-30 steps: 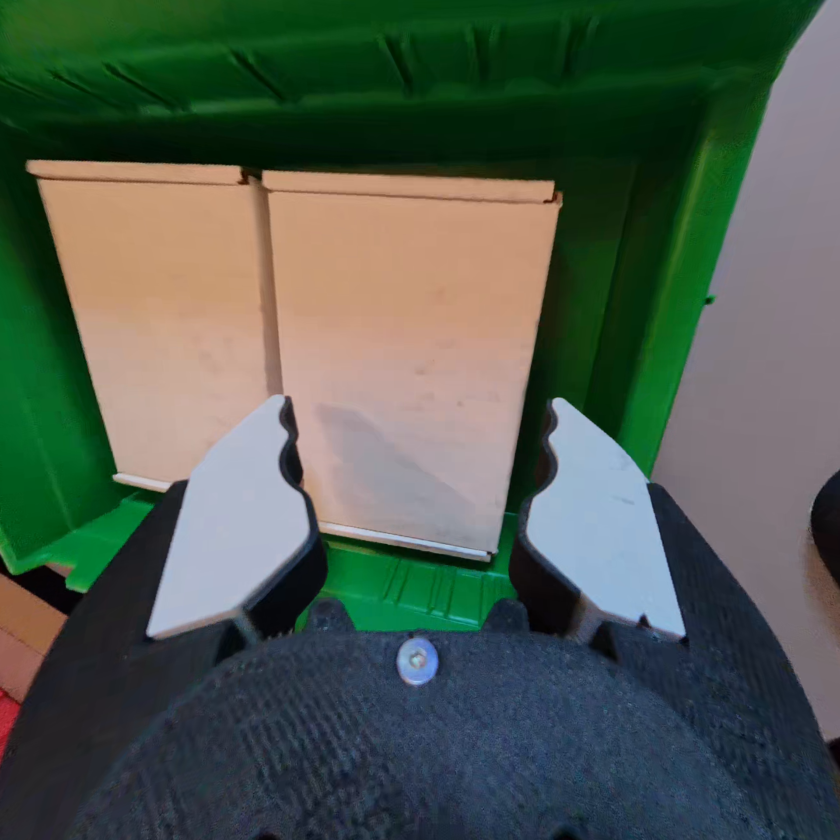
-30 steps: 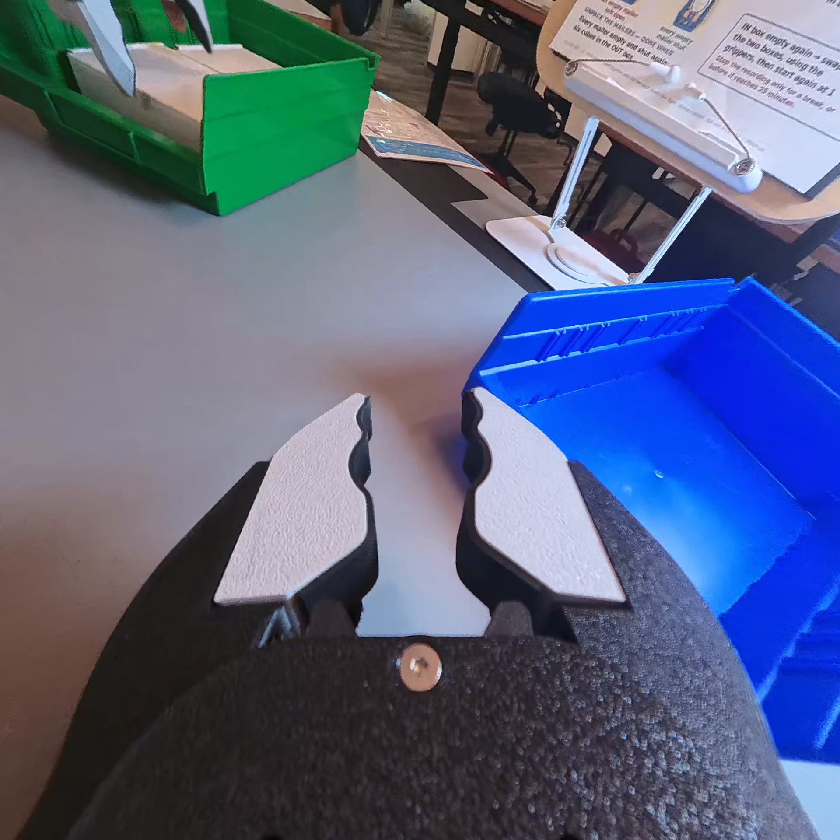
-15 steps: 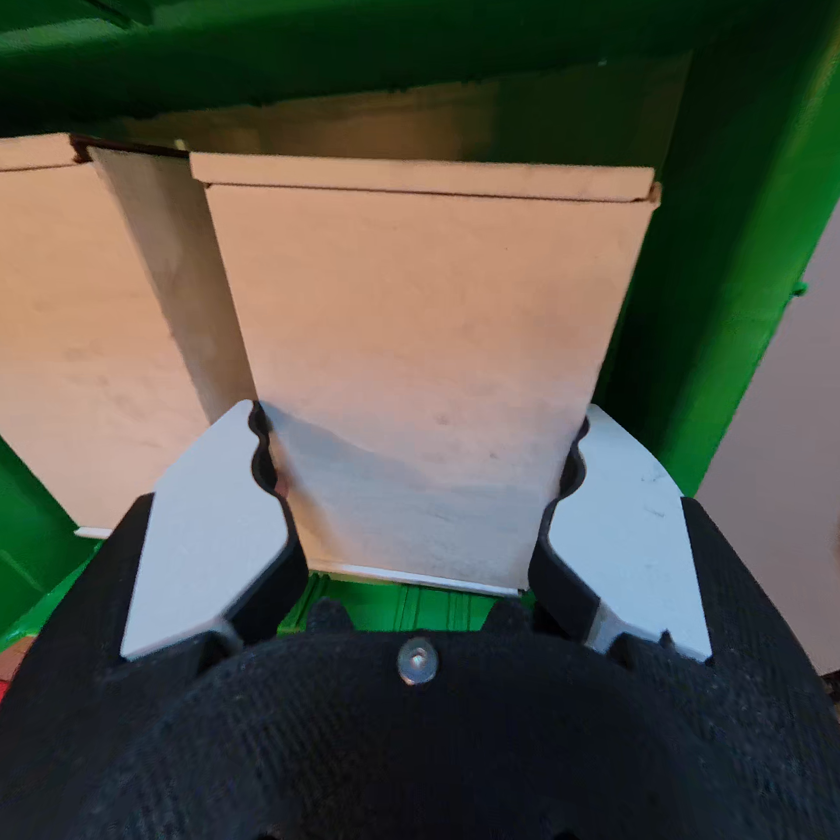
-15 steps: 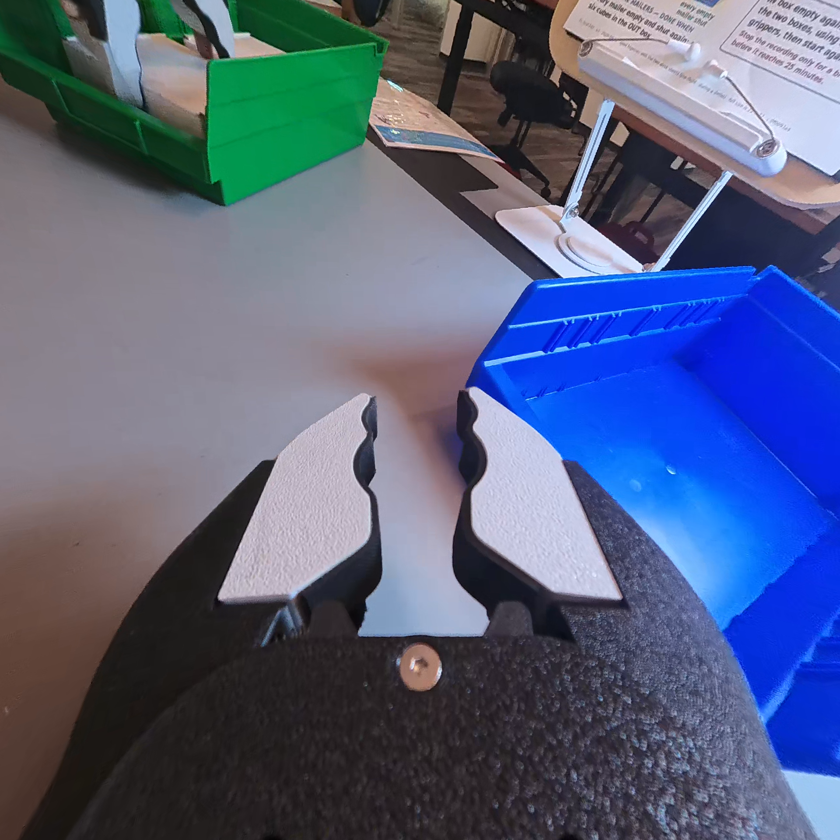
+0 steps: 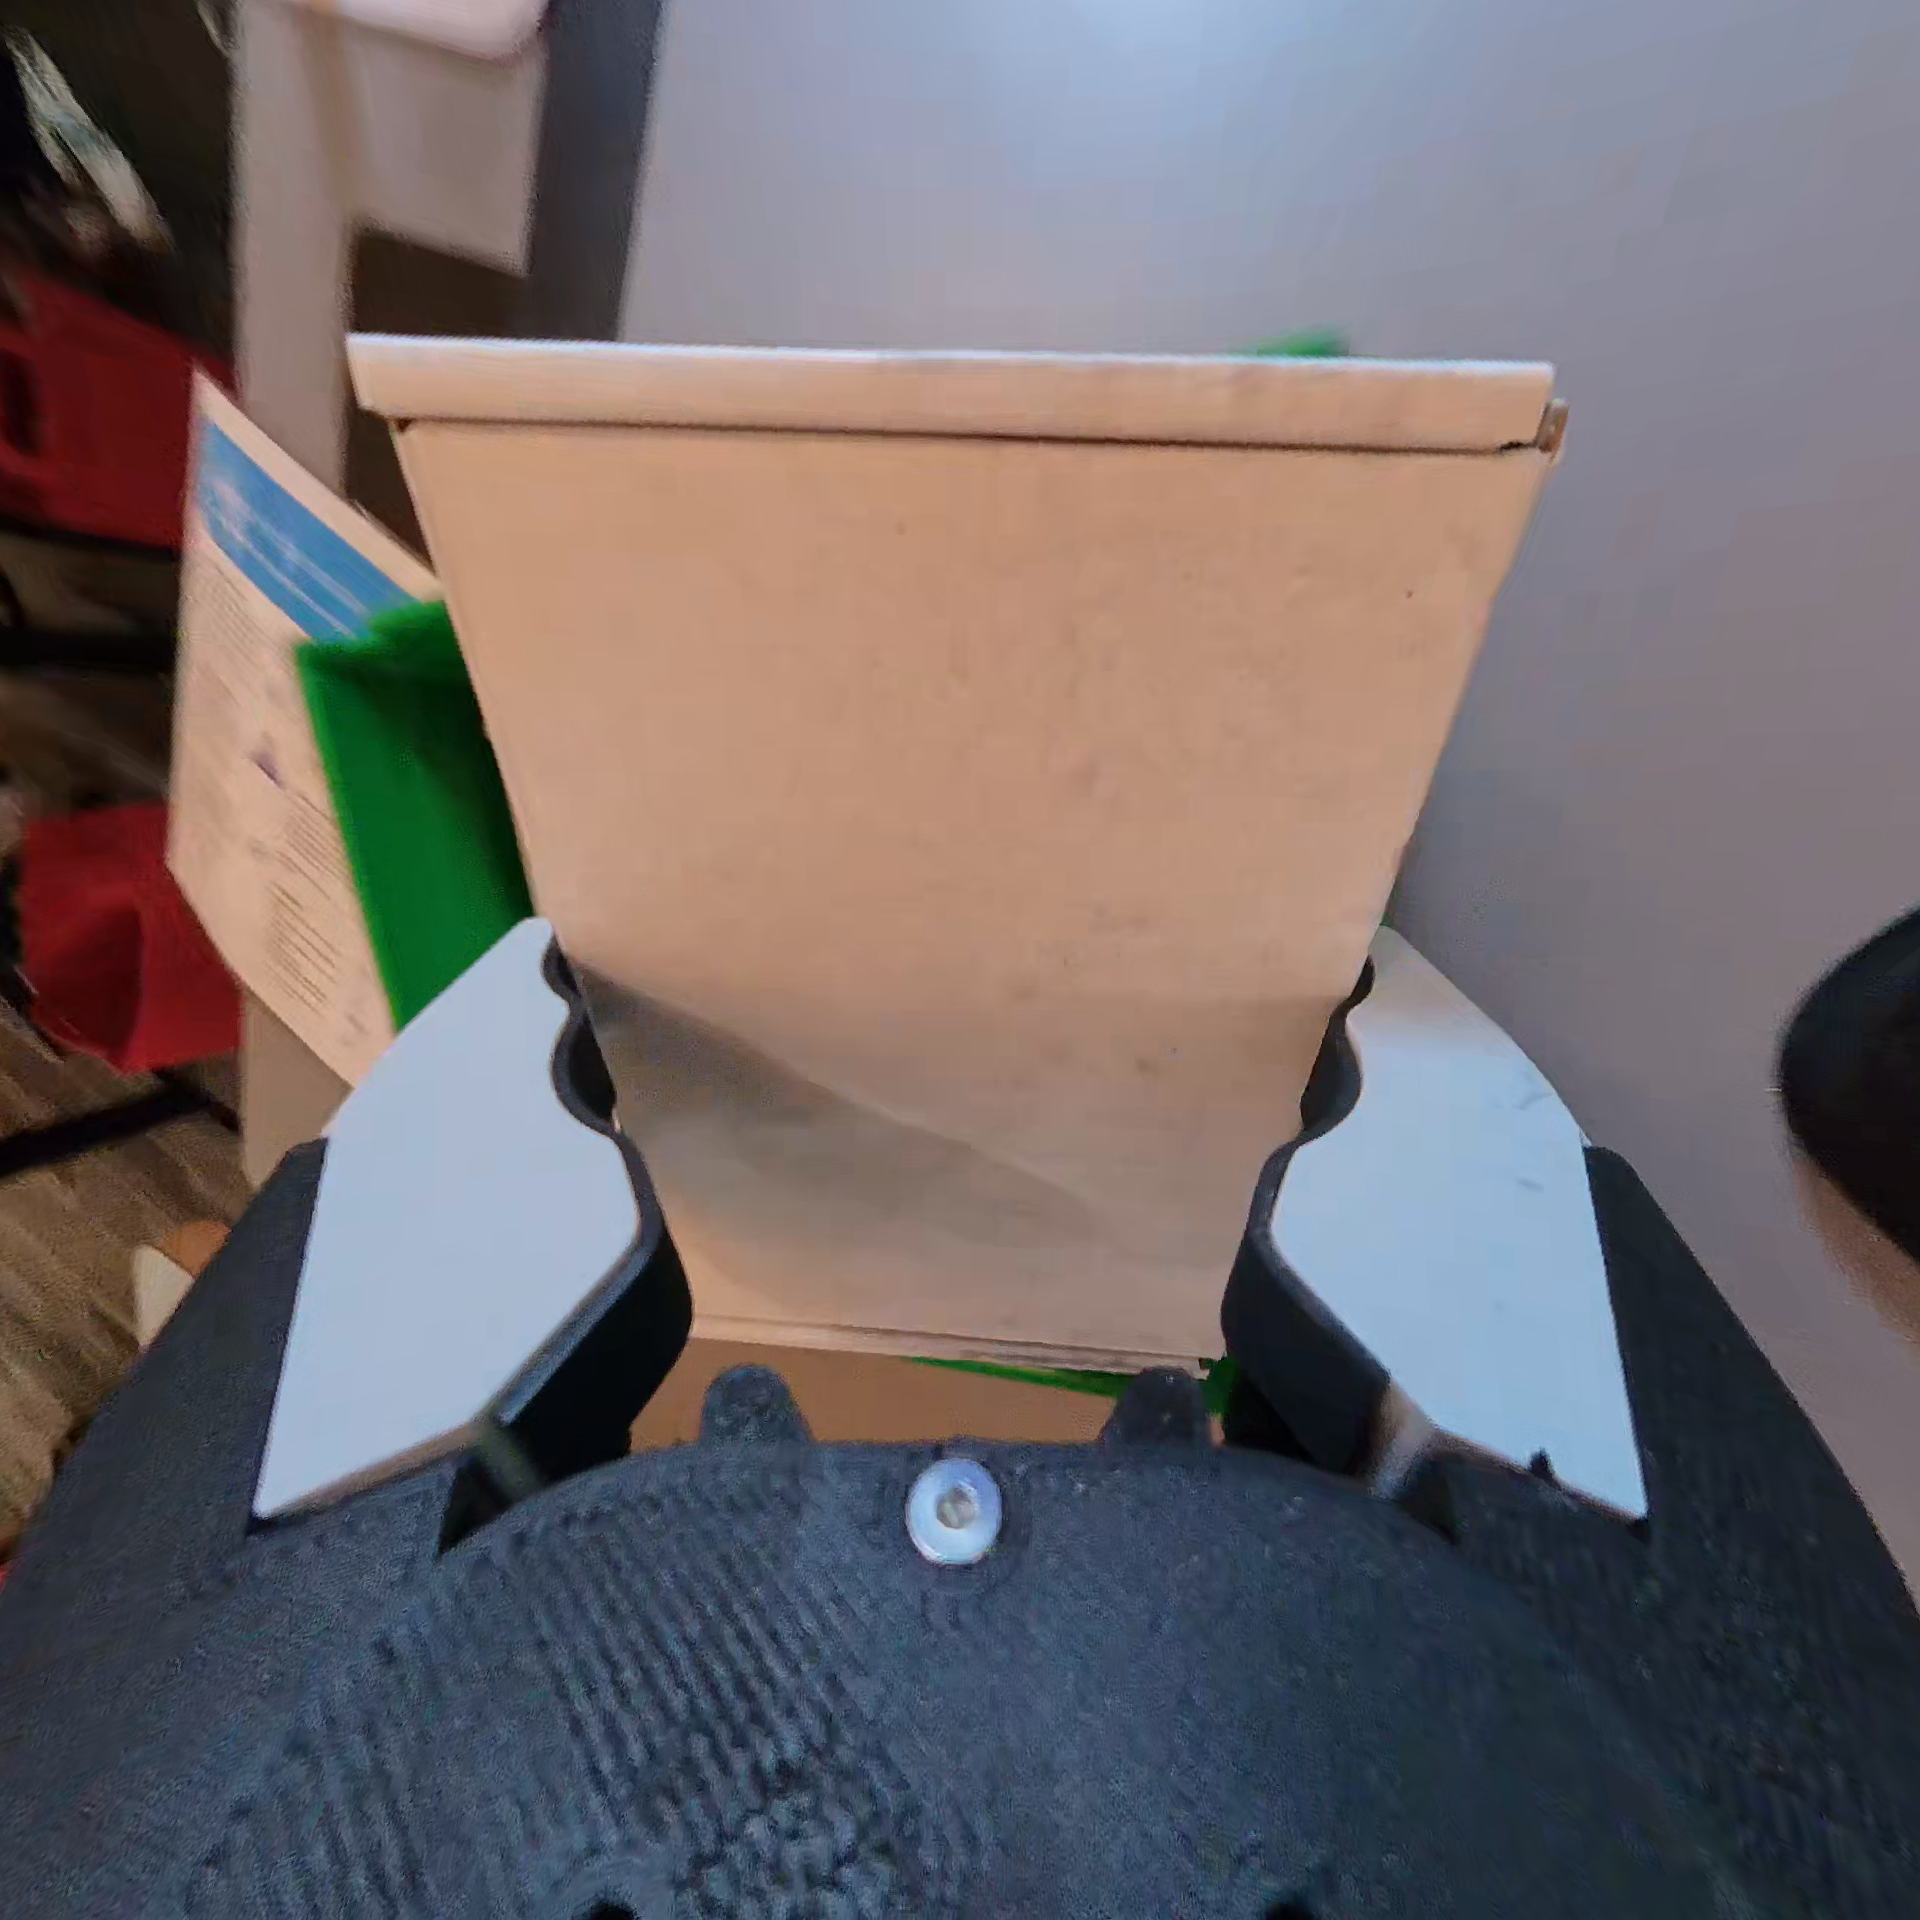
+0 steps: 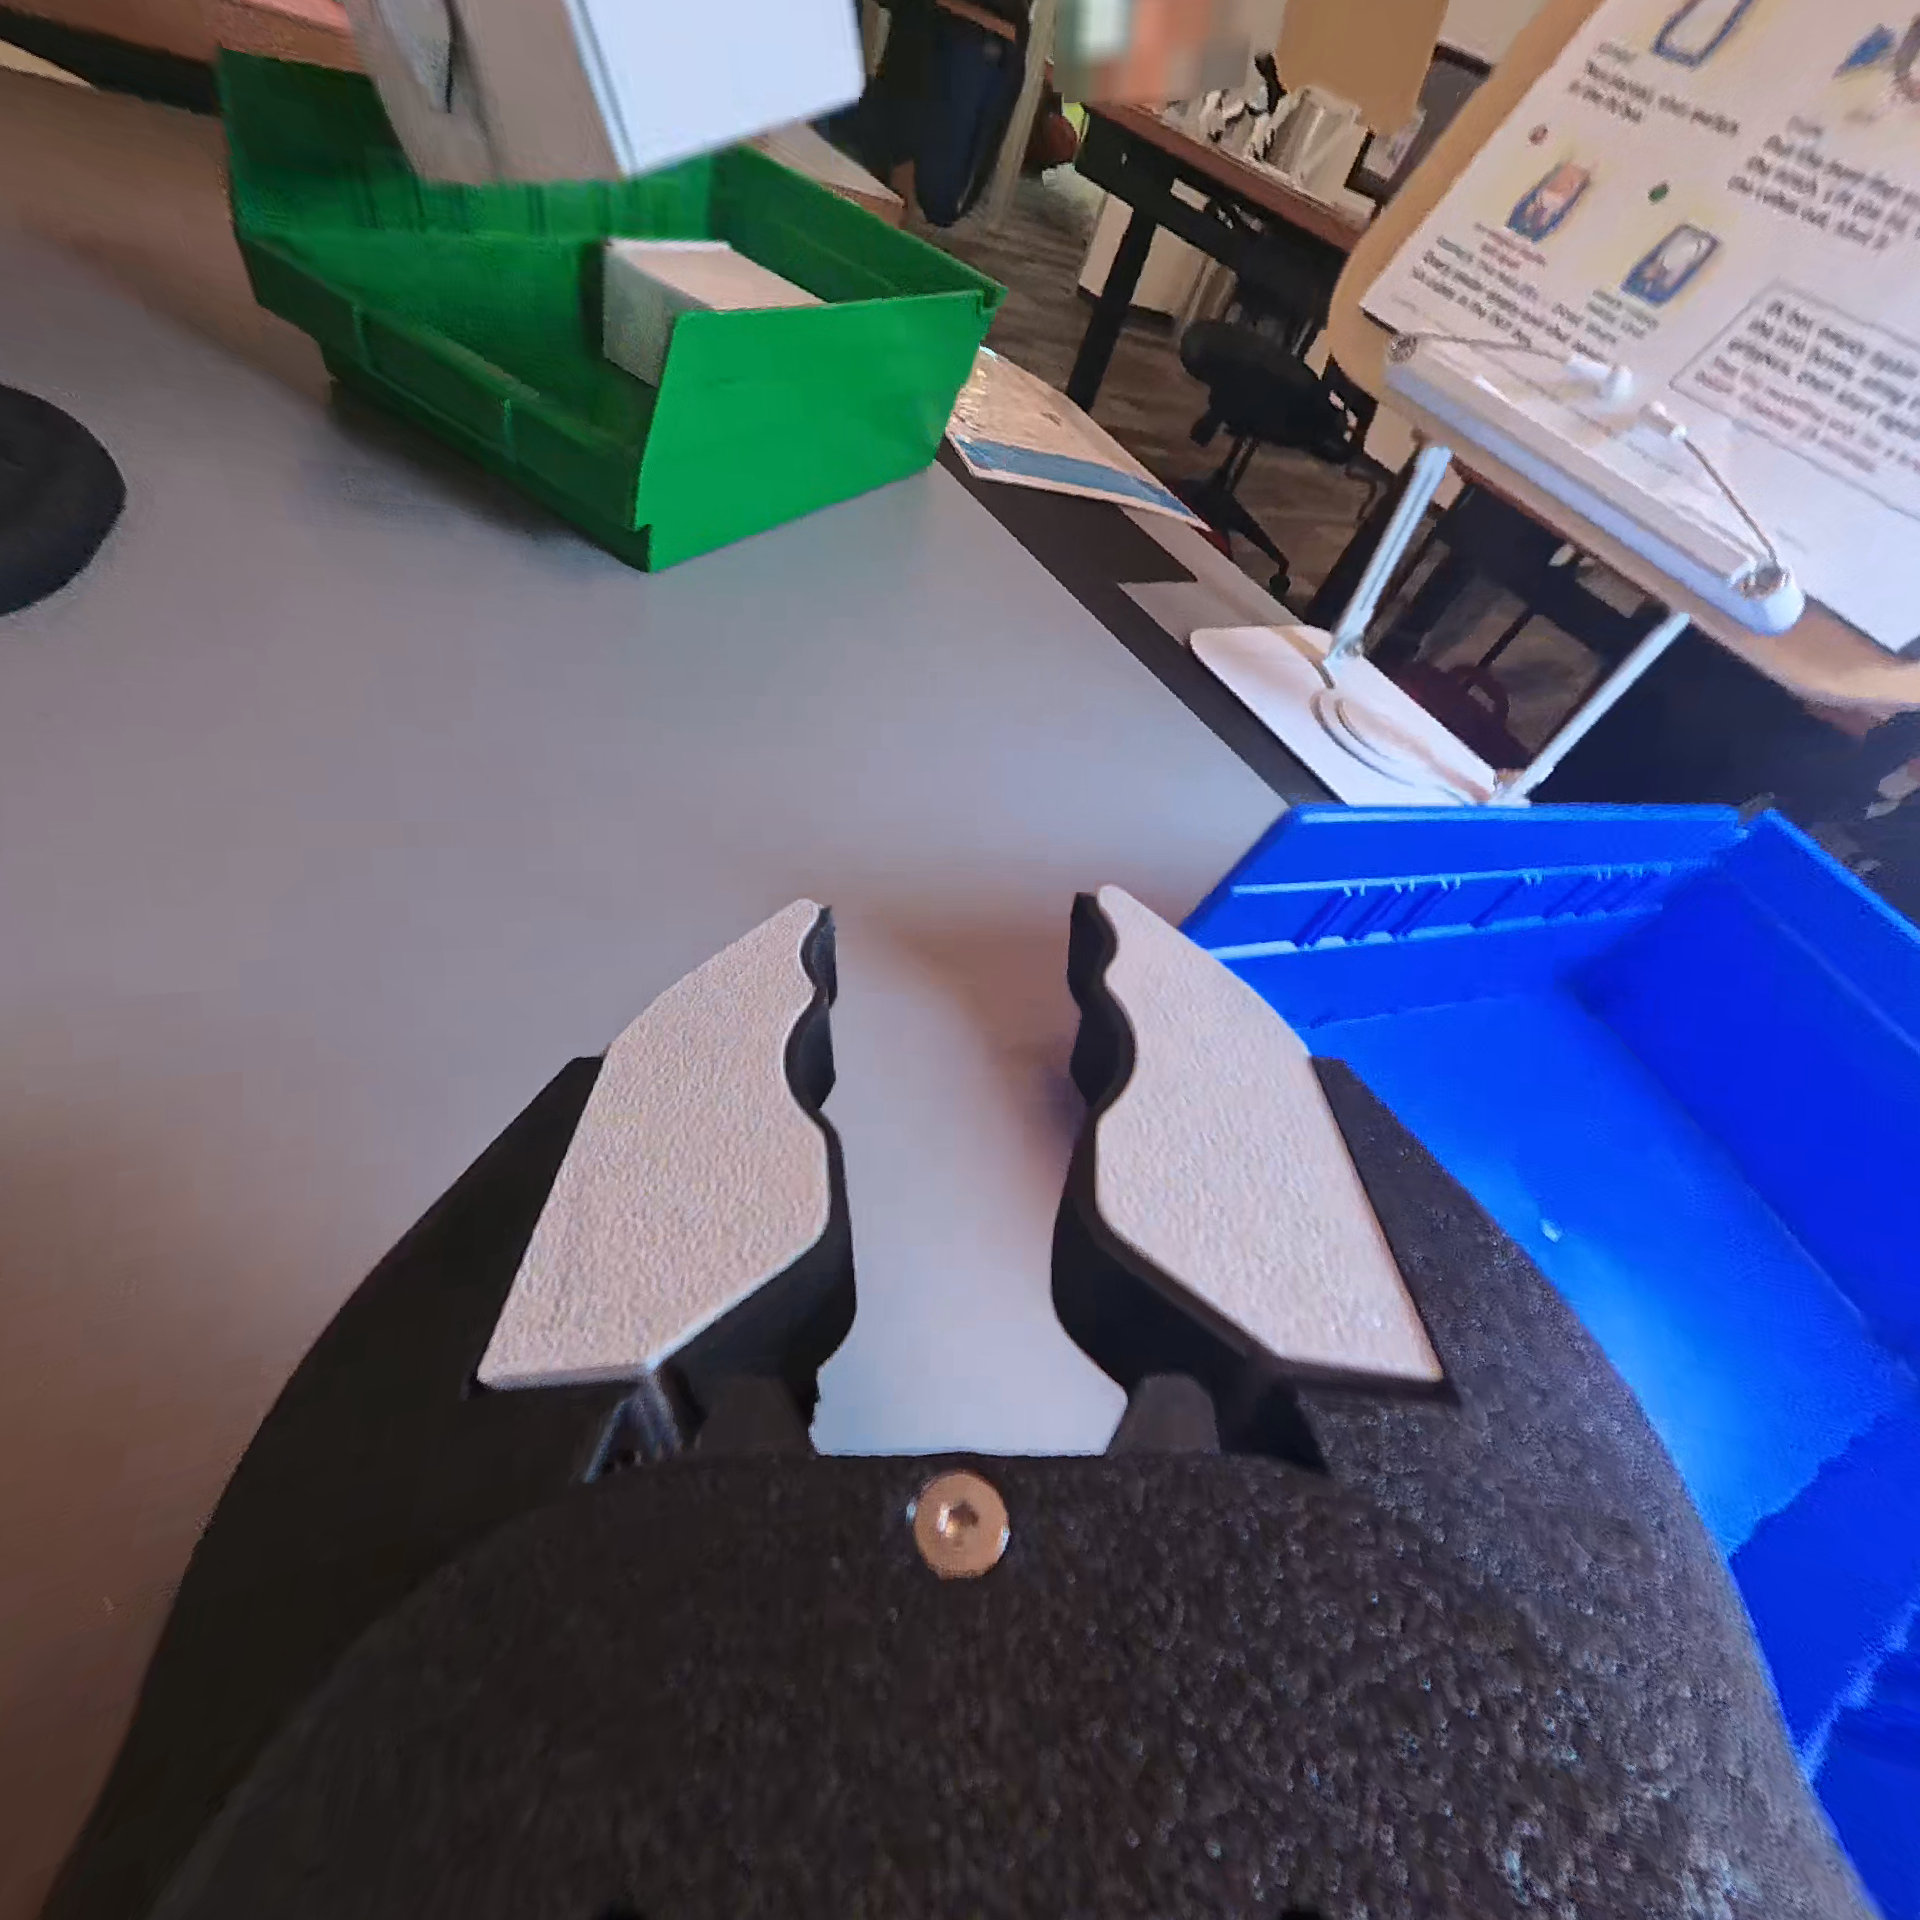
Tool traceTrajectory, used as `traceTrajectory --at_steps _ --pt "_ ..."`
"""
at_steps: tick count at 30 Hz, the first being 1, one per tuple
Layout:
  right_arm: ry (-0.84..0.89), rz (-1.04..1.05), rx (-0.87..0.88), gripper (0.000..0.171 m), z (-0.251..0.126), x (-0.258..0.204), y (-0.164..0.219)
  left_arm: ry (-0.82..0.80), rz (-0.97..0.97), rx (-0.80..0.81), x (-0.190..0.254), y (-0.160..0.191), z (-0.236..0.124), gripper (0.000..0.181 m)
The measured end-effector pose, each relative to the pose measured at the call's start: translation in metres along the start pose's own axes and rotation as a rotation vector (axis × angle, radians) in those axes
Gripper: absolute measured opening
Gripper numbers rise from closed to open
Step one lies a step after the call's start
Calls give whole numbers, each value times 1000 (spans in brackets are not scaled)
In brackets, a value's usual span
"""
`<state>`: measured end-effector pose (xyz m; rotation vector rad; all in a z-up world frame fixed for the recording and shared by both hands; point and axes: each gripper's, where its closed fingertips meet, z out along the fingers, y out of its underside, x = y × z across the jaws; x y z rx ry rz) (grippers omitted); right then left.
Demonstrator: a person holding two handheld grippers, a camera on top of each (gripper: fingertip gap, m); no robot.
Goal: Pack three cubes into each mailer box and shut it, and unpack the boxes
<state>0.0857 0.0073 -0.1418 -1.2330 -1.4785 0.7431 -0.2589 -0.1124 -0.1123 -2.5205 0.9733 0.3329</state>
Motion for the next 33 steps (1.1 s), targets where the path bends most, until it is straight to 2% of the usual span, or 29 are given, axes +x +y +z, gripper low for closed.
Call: traceTrajectory --at_steps 3,6,8,11,14,17,19,22,24,26,28,31,33 --pt "8 -102 18 46 7 -13 -14 63 62 158 19 -52 -49 132" --pt "47 -262 45 50 13 -27 -32 273 160 305 74 -103 -69 131" --pt "80 -368 68 52 14 -35 -42 410 244 361 115 -129 -63 132" --pt "106 -471 99 60 12 -43 -50 597 308 398 164 -155 -36 131" --pt "138 -589 133 67 5 -50 -56 749 347 371 201 -169 -2 131" --pt "114 -797 100 70 2 -70 -53 874 384 312 227 -175 19 131" --pt "105 -914 68 70 7 -86 -48 915 423 241 237 -176 30 131" --pt "25 -964 42 70 15 -111 -34 969 485 155 251 -176 36 131" --pt "1 -924 52 69 13 -113 -31 964 505 145 253 -177 38 131" --pt "-15 -865 29 69 12 -103 -24 980 398 173 252 -186 39 131" --pt "-41 -783 19 69 12 -95 -18 974 293 278 247 -198 37 124" --pt "-67 -664 15 69 12 -85 -11 877 249 491 229 -207 29 113" --pt "-93 -595 6 69 12 -79 -6 816 190 630 216 -210 19 98"
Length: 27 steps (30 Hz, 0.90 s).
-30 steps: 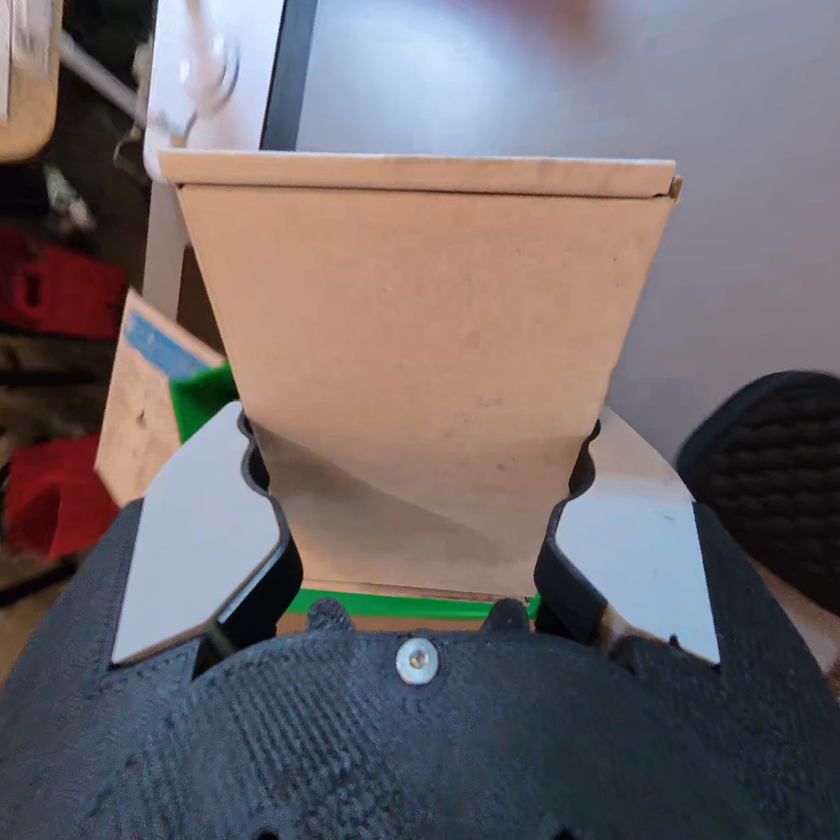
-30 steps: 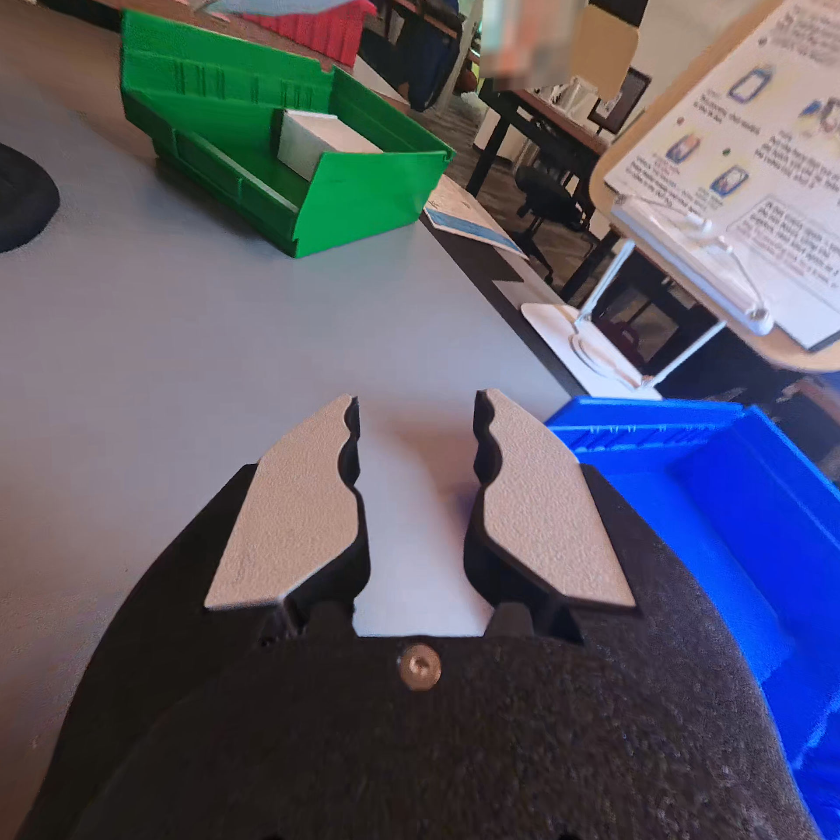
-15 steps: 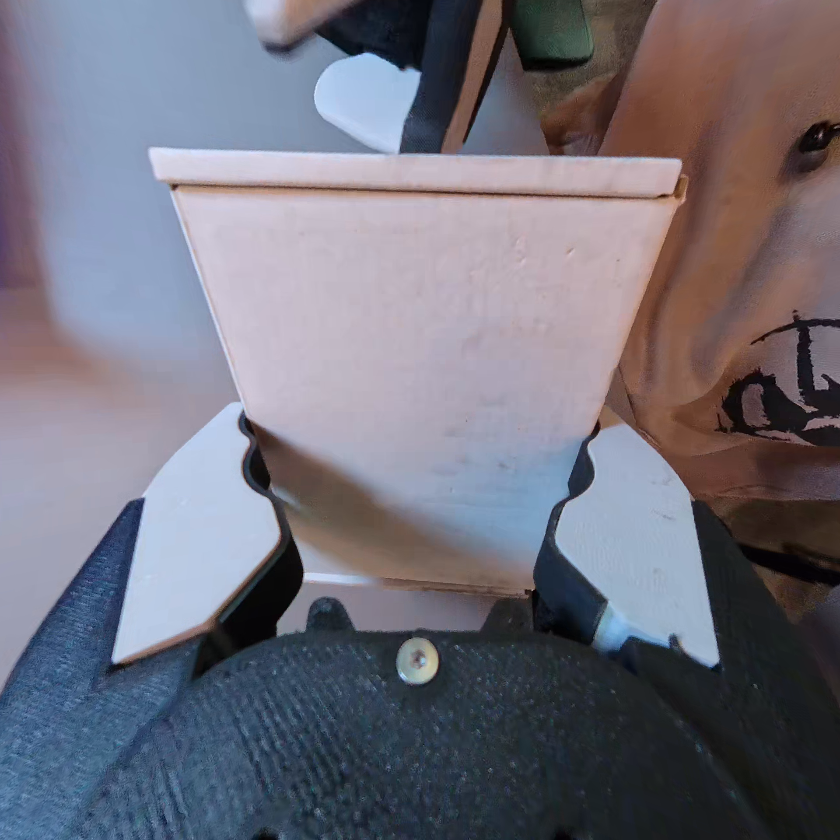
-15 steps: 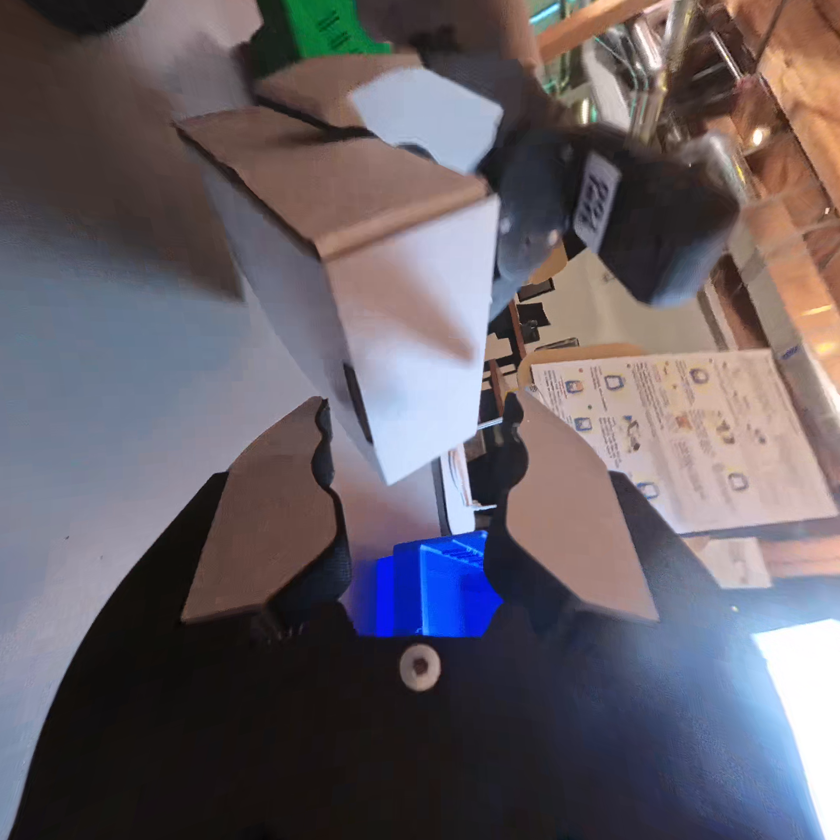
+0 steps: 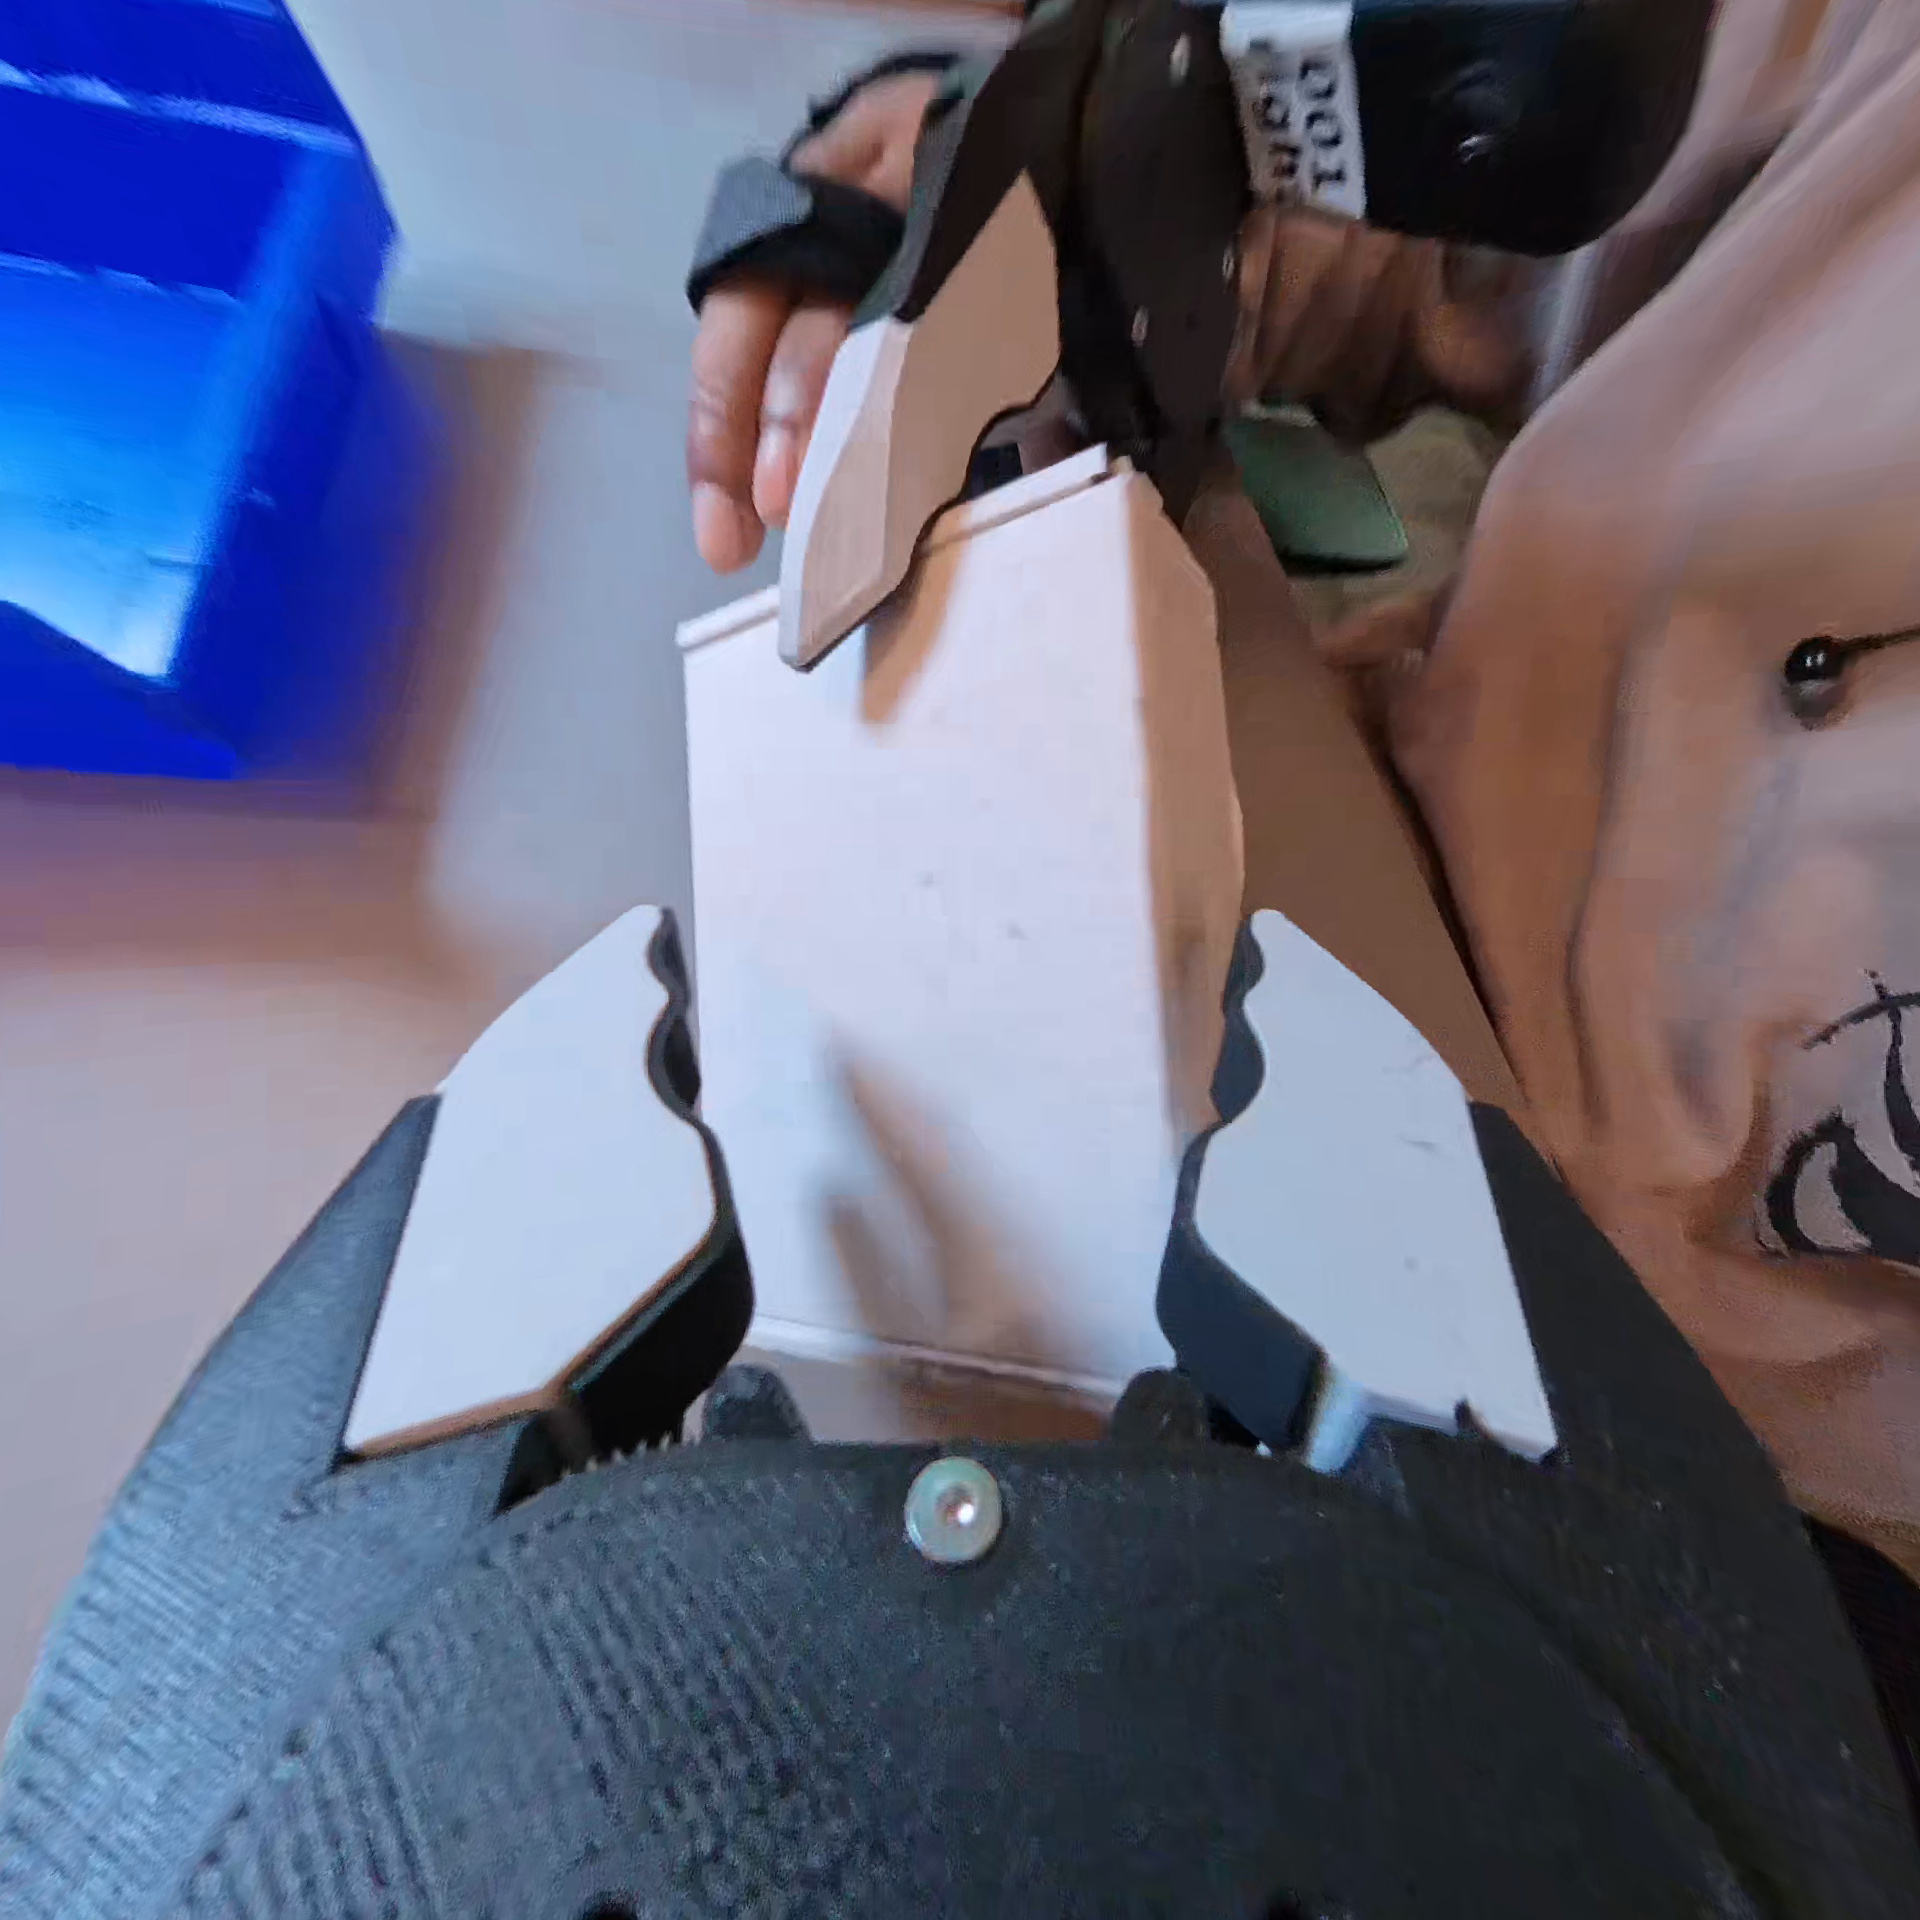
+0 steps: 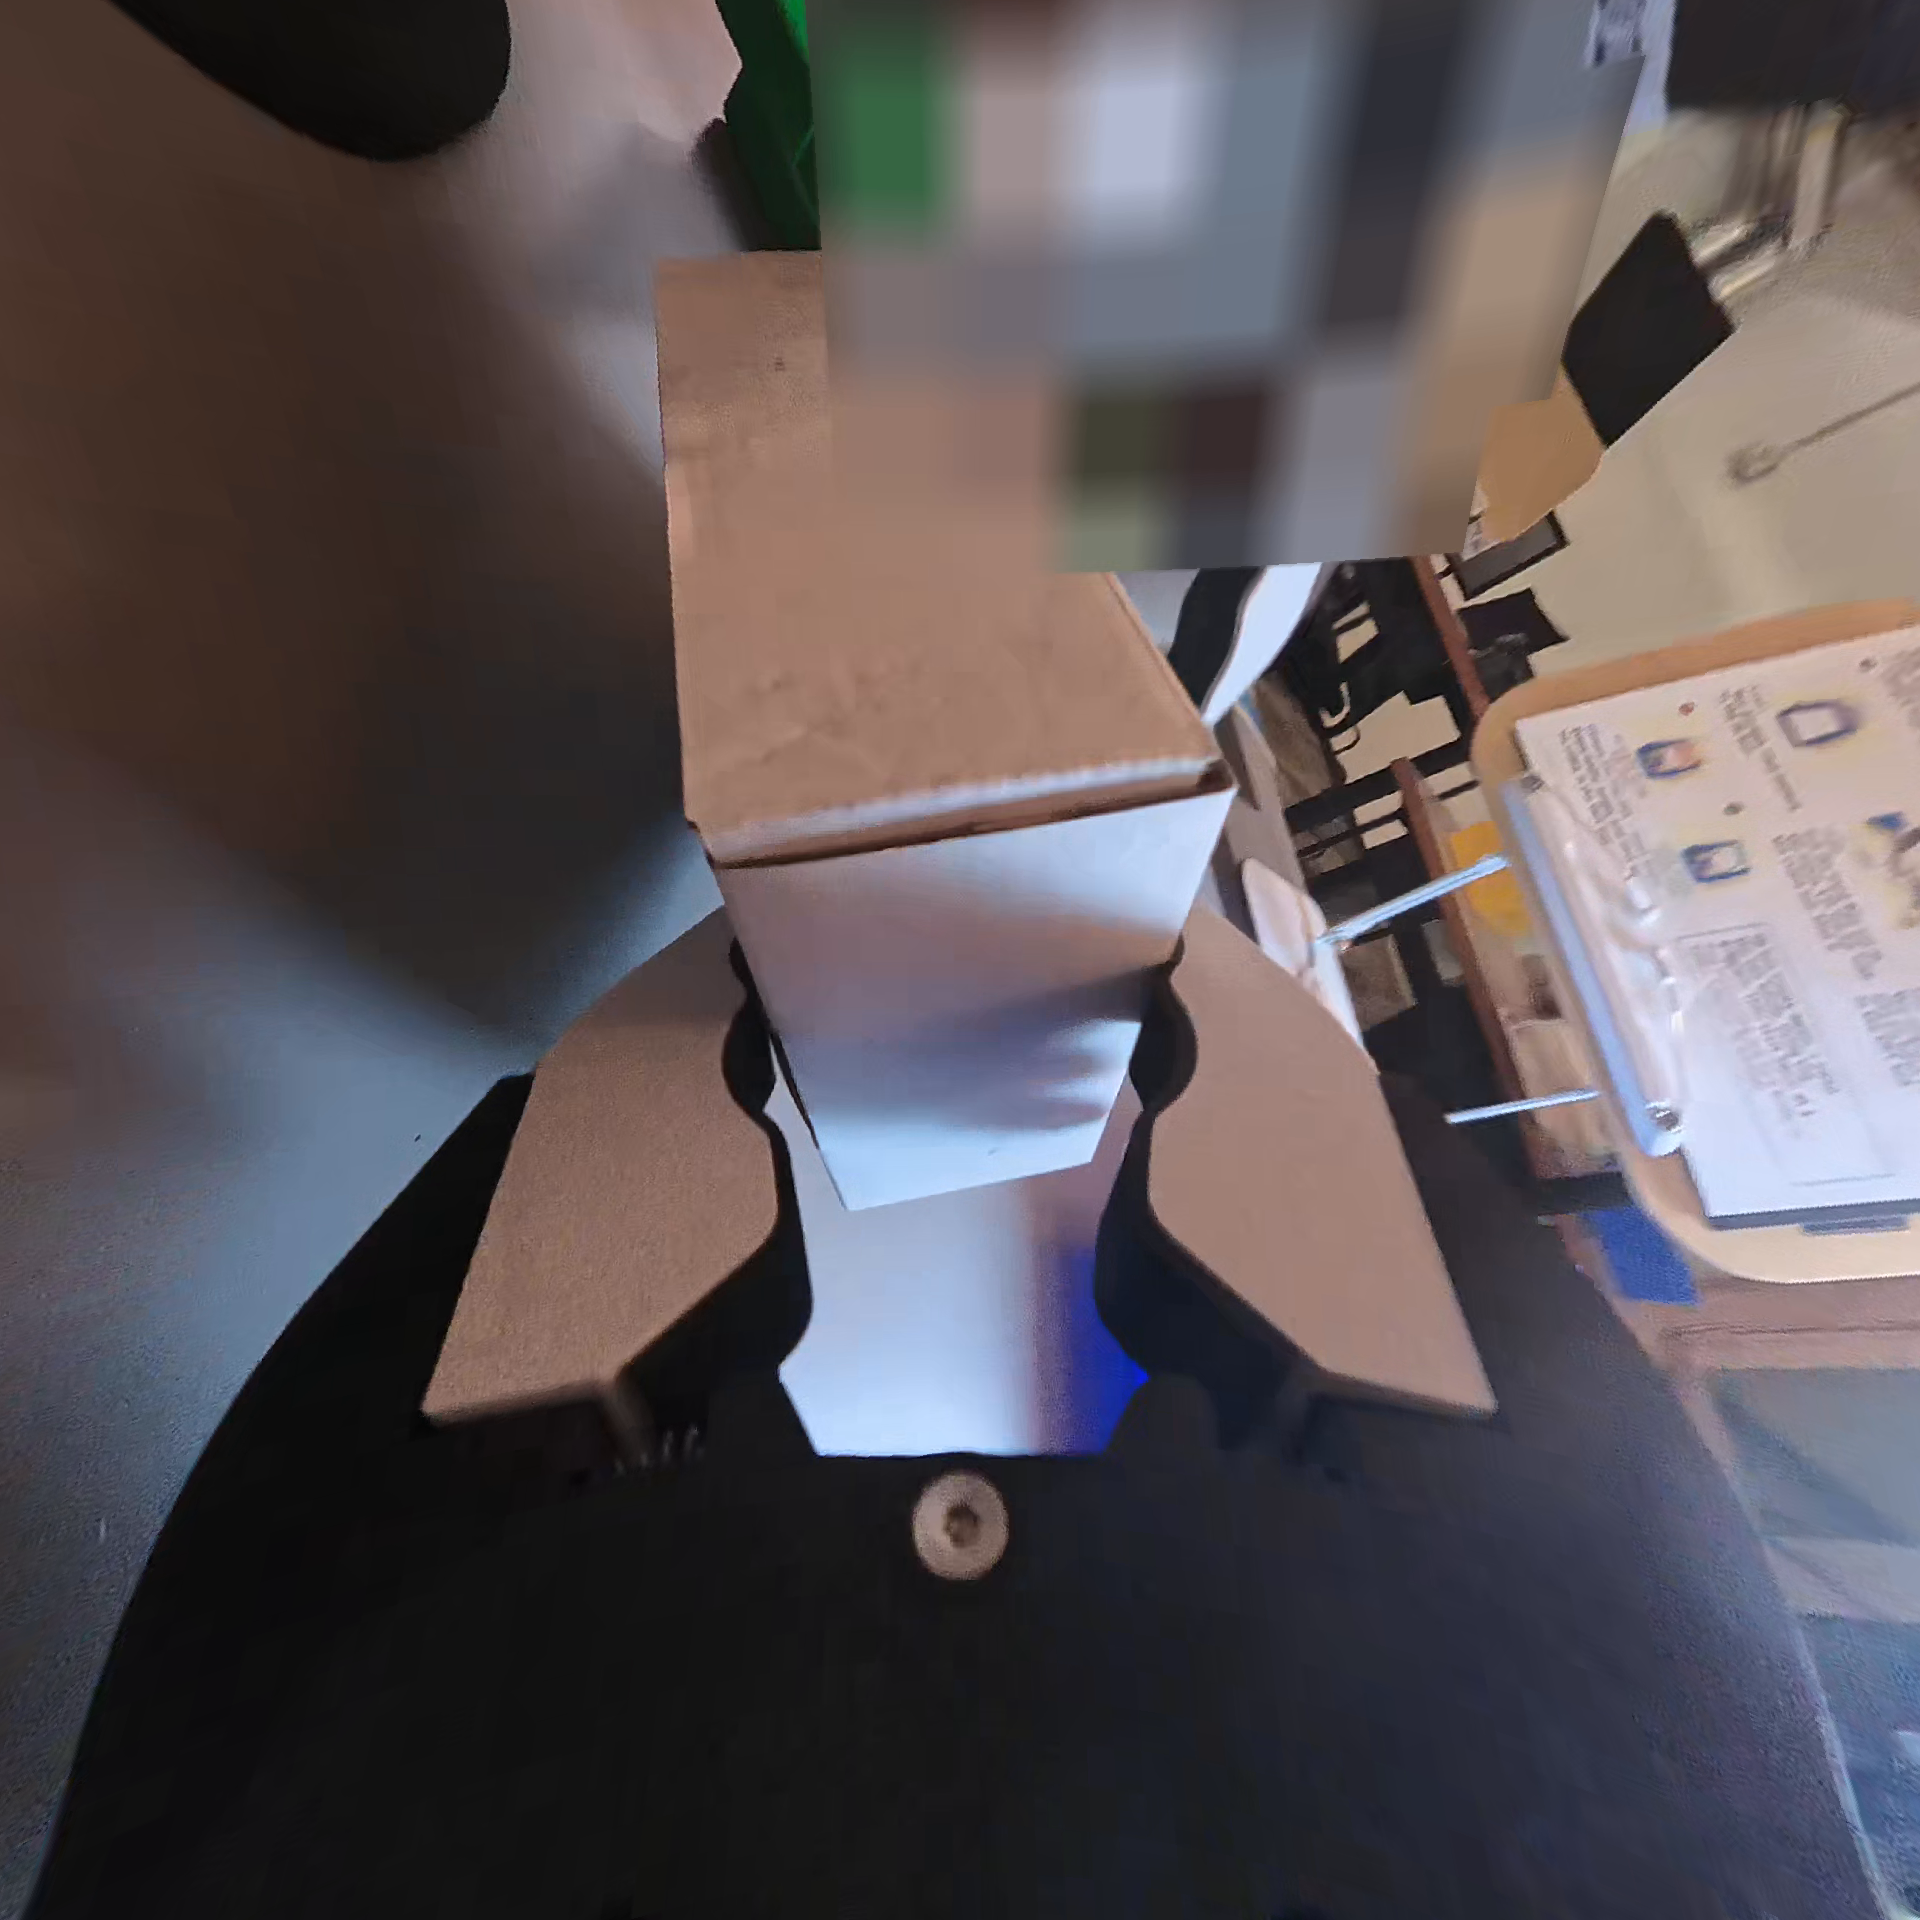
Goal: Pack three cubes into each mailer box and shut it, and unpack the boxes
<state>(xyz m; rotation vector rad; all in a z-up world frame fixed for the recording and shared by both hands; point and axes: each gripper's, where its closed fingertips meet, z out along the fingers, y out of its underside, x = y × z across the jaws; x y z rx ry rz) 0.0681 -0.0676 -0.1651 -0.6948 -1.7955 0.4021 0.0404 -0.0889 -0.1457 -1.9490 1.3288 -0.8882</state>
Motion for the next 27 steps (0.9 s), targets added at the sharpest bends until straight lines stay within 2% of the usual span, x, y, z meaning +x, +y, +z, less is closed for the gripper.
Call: traceTrajectory --at_steps 4,8,11,13,17,19,21,24,26,27 --pt "-97 240 5 68 -3 2 17 -147 -1 163 -3 3 -21 92" --pt "-292 561 49 68 -5 -8 29 -191 -89 285 3 20 -6 88" --pt "-353 639 25 68 -4 -16 38 -273 -184 484 0 12 -5 81" --pt "-390 705 11 68 -2 -19 37 -370 -172 469 -6 14 -11 81" --pt "-413 722 22 68 -3 -21 36 -360 -112 373 10 27 -4 95" --pt "-423 733 33 68 -3 -22 36 -444 -45 276 7 41 5 98" --pt "-426 744 41 68 -2 -23 36 -546 -25 257 -1 45 13 104" --pt "-427 734 49 67 -3 -24 34 -652 -72 318 -15 42 8 82" --pt "-446 706 73 66 -5 -28 29 -646 -63 291 -19 43 12 98" --pt "-448 703 77 66 -5 -28 28 -635 -38 287 -18 41 14 95"
